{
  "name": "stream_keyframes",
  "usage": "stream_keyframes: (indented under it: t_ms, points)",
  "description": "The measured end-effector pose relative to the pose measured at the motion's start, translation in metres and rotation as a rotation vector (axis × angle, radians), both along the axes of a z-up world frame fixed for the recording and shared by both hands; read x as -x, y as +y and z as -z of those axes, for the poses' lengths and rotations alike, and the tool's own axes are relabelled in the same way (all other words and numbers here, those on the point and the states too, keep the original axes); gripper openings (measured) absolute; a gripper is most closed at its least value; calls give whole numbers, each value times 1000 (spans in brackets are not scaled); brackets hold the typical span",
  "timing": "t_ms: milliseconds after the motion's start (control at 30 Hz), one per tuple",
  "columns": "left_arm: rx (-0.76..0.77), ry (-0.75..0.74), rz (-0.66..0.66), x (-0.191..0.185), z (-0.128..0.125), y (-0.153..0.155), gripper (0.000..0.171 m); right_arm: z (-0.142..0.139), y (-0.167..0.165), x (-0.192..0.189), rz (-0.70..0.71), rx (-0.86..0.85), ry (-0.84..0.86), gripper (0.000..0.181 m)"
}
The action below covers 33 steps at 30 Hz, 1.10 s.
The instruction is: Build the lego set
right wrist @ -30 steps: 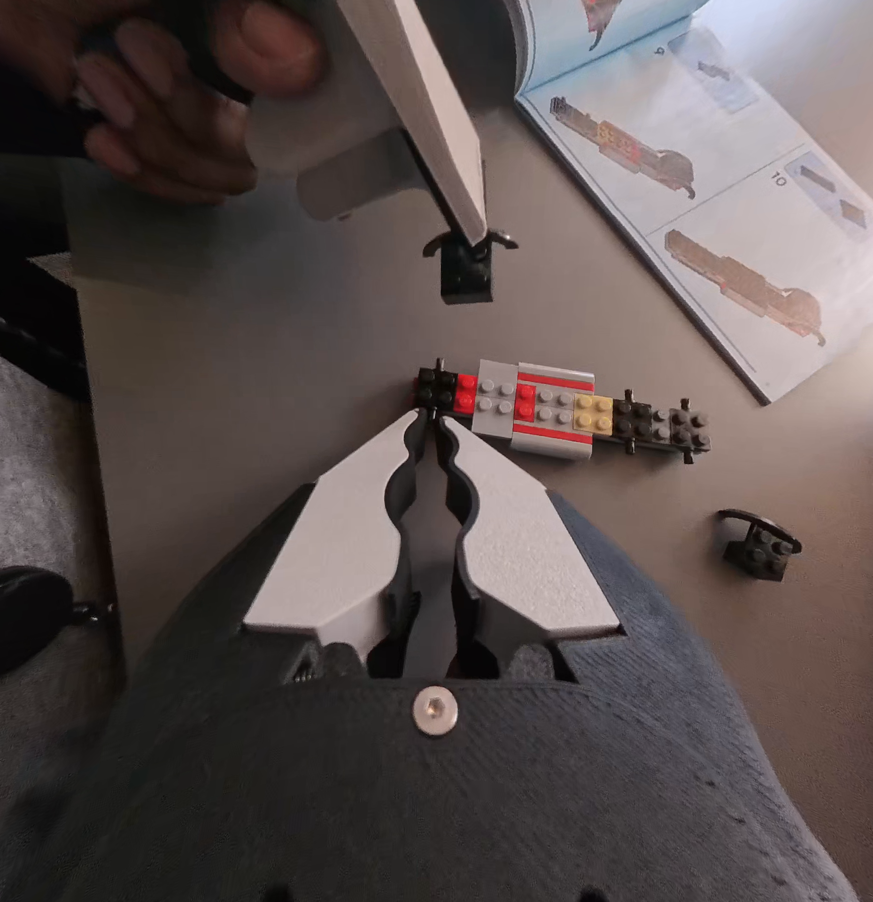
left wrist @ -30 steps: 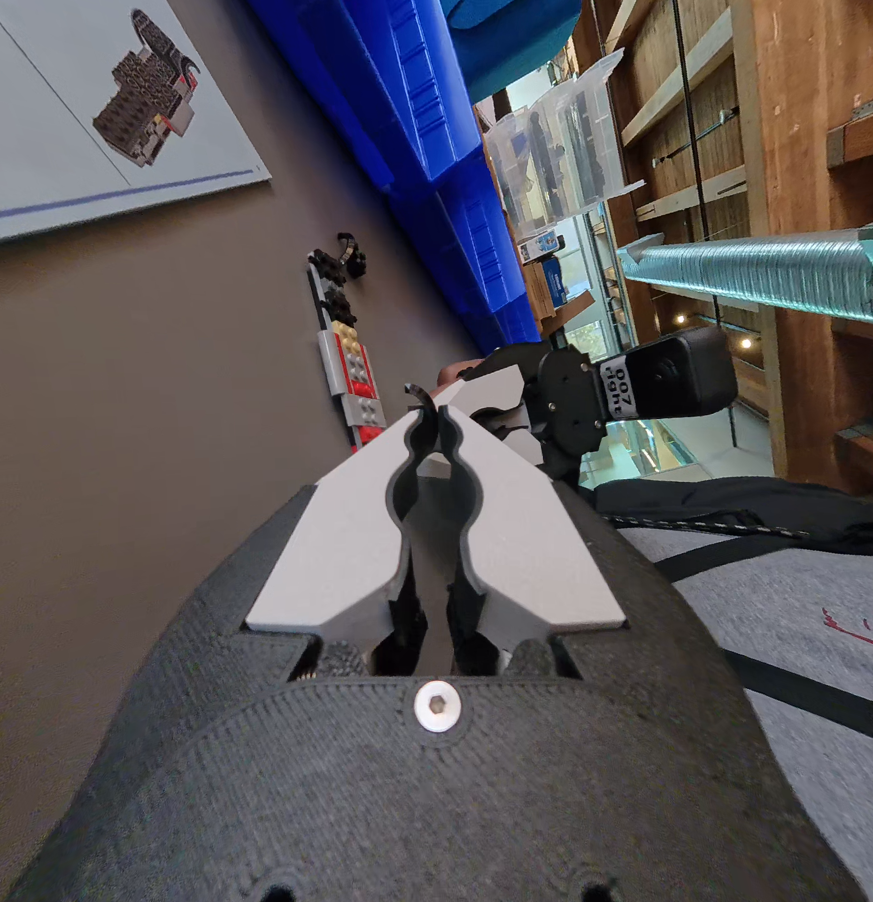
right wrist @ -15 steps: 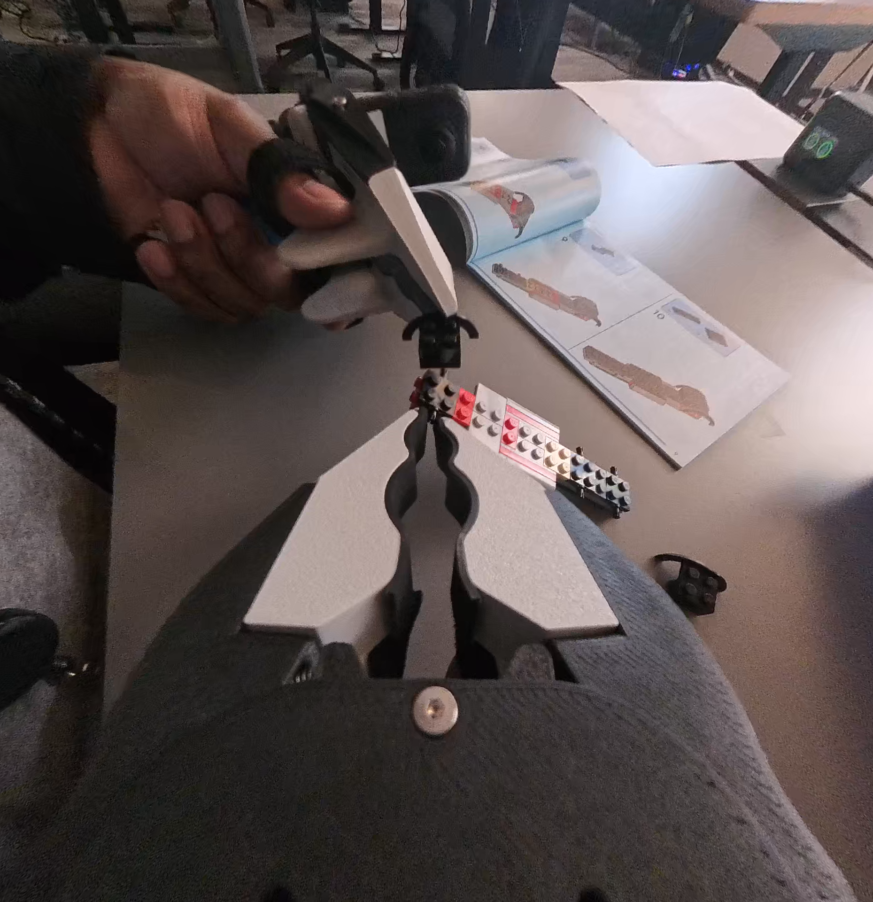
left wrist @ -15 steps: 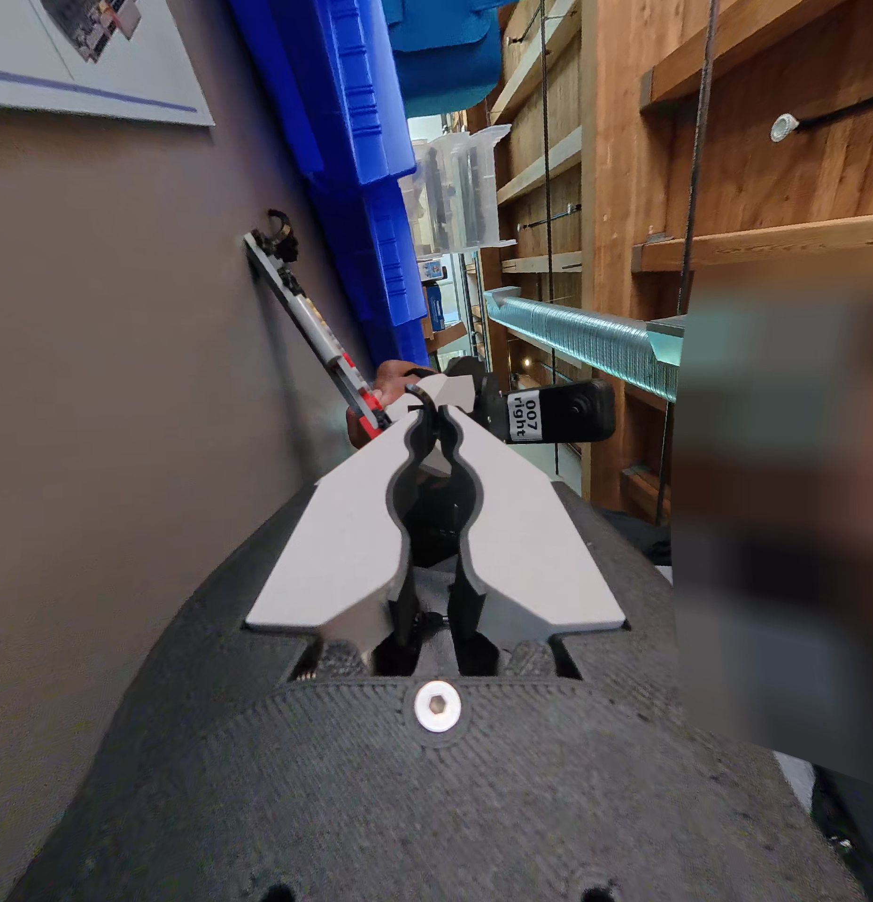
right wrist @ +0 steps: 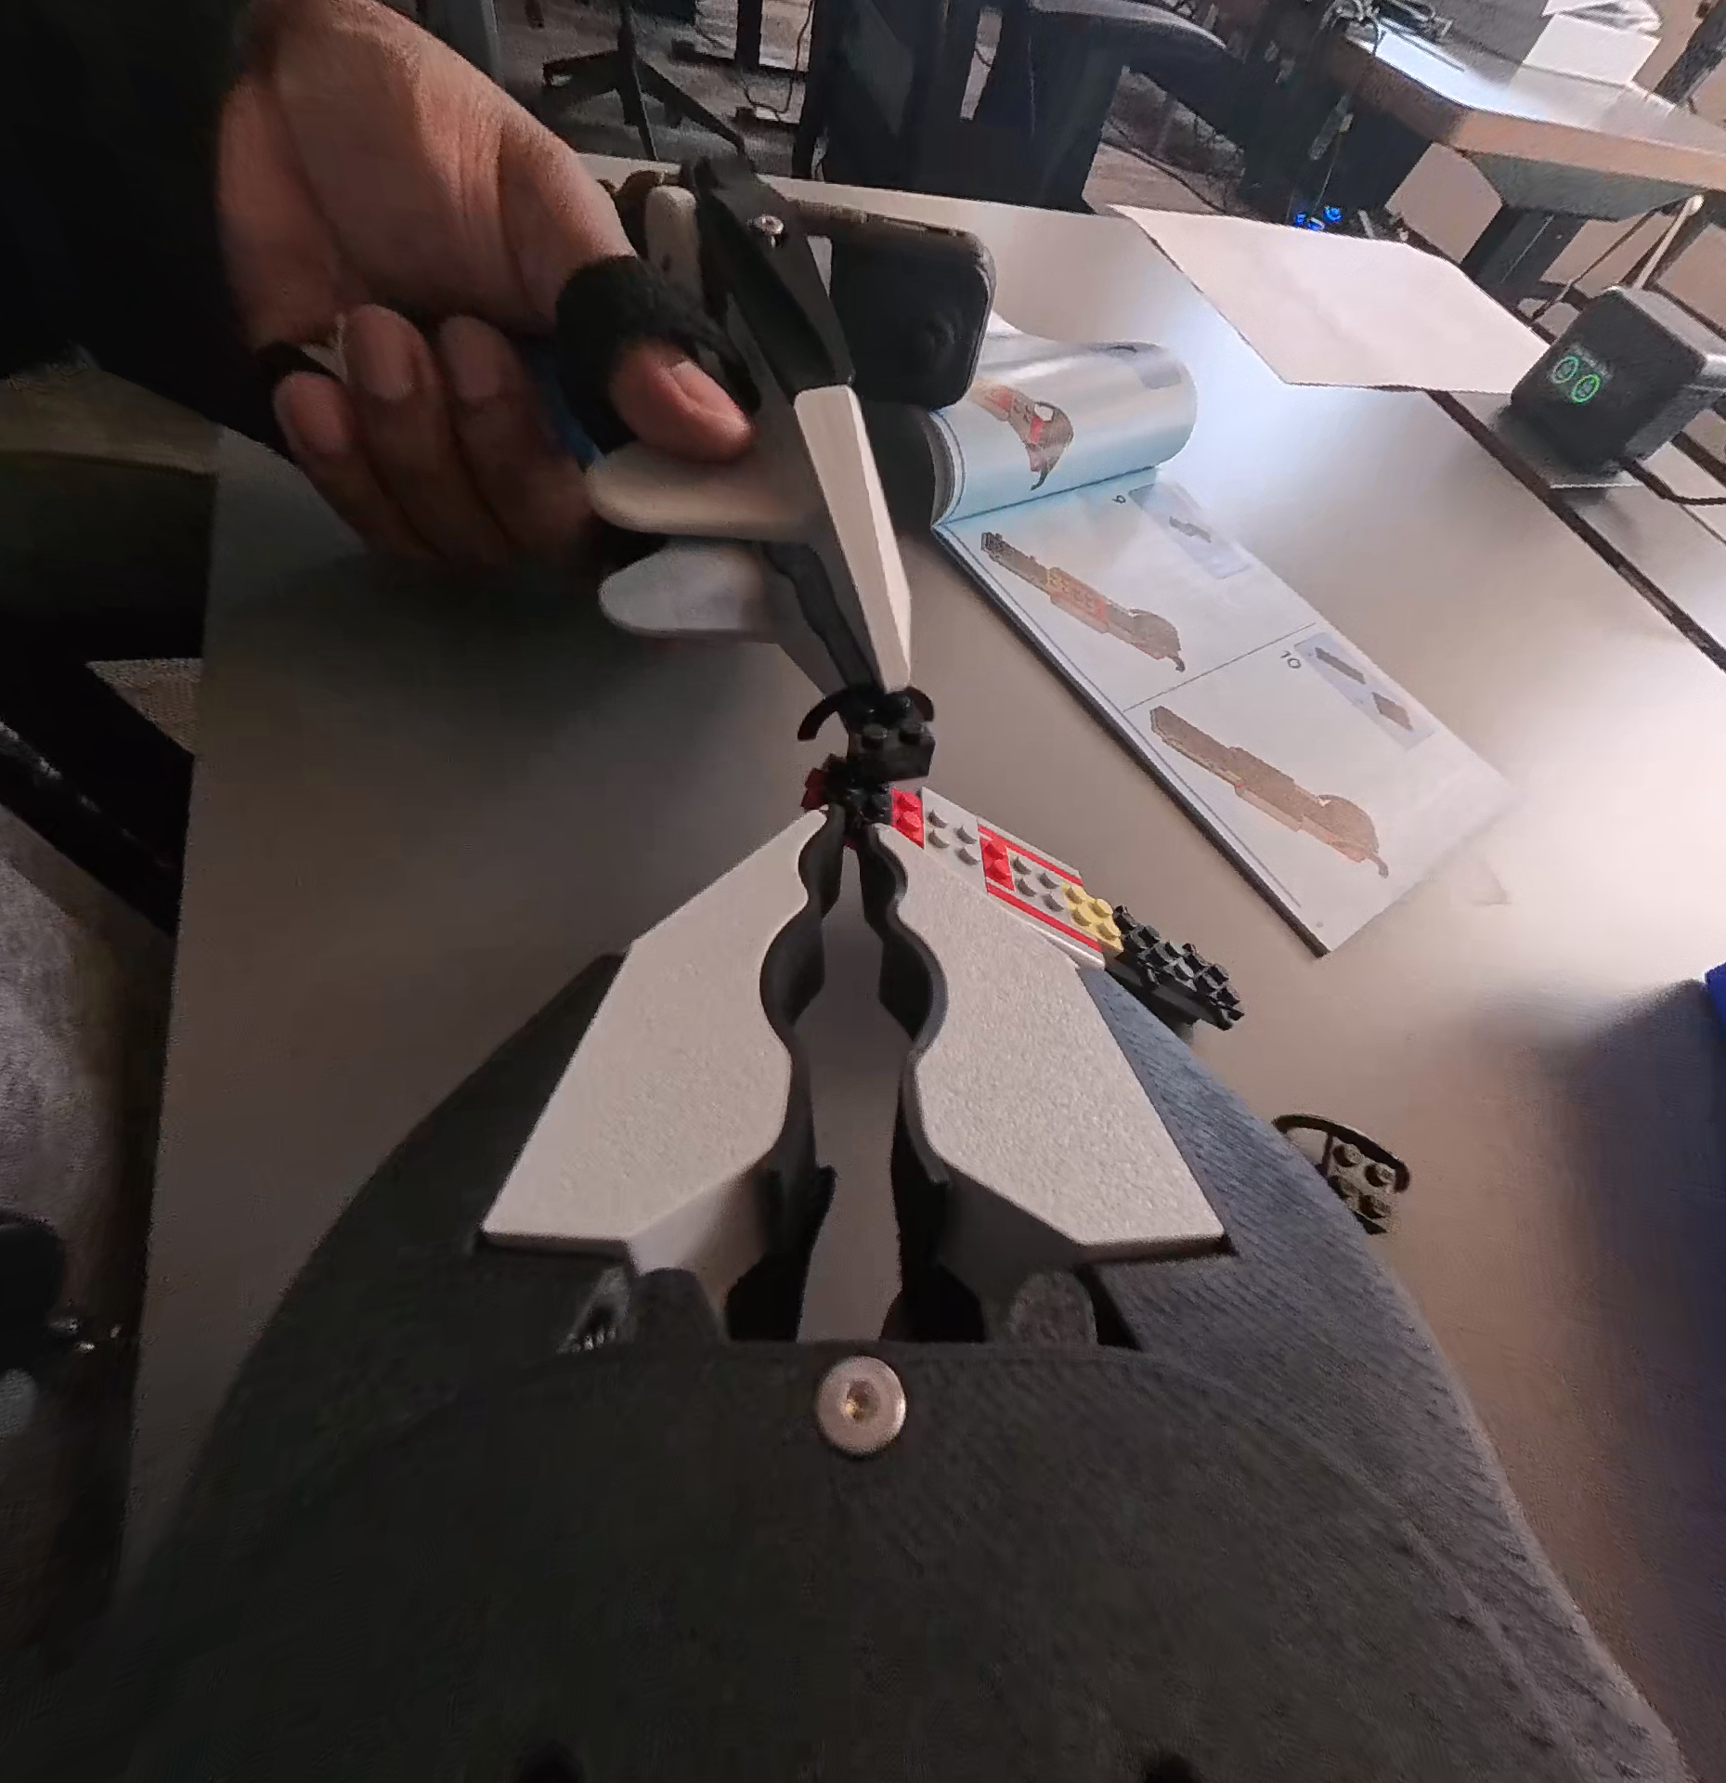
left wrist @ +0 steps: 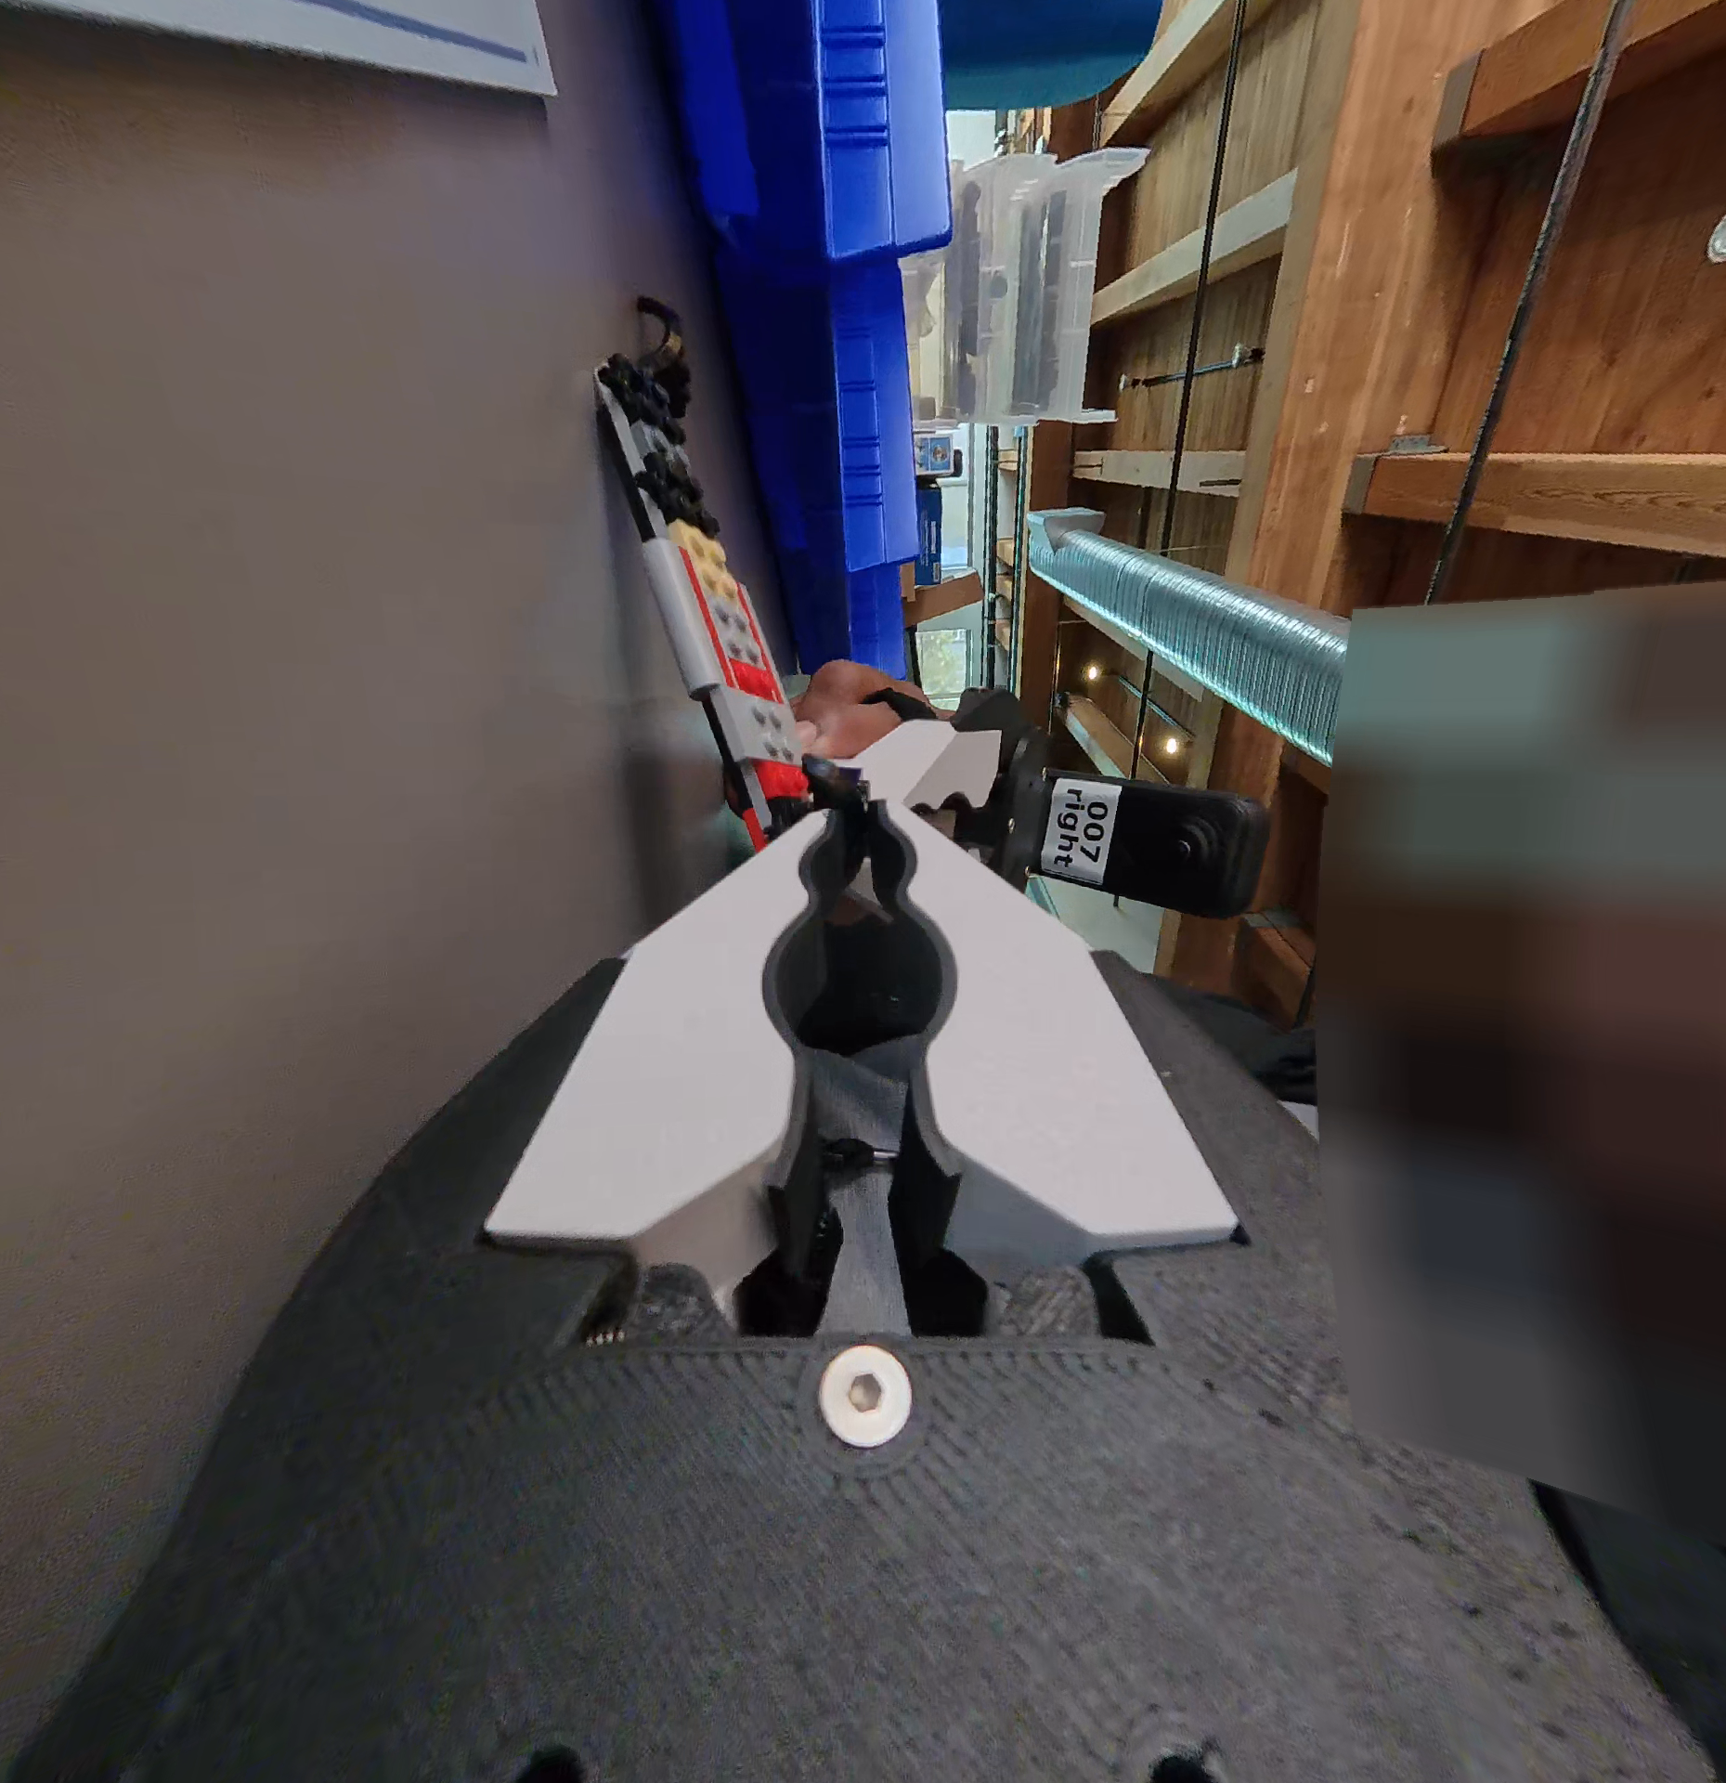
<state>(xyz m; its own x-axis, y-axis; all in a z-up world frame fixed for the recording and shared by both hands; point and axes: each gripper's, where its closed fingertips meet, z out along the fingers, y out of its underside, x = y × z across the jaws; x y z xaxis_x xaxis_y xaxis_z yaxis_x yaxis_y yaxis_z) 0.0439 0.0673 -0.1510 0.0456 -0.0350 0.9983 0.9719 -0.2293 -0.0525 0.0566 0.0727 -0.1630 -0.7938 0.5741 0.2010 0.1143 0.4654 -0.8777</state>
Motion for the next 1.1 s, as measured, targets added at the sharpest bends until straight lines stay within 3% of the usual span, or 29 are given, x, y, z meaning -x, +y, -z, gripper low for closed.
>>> stream_keyframes:
  t_ms: [533, 1100]
  points:
    - [49, 2, 126, -13, 10, 3, 4, 6, 7, -7, -83, -74, 48, 6]
    - [-16, 93, -24, -13, -6, 3, 3, 27, 33, -32, -239, -211, 3, 6]
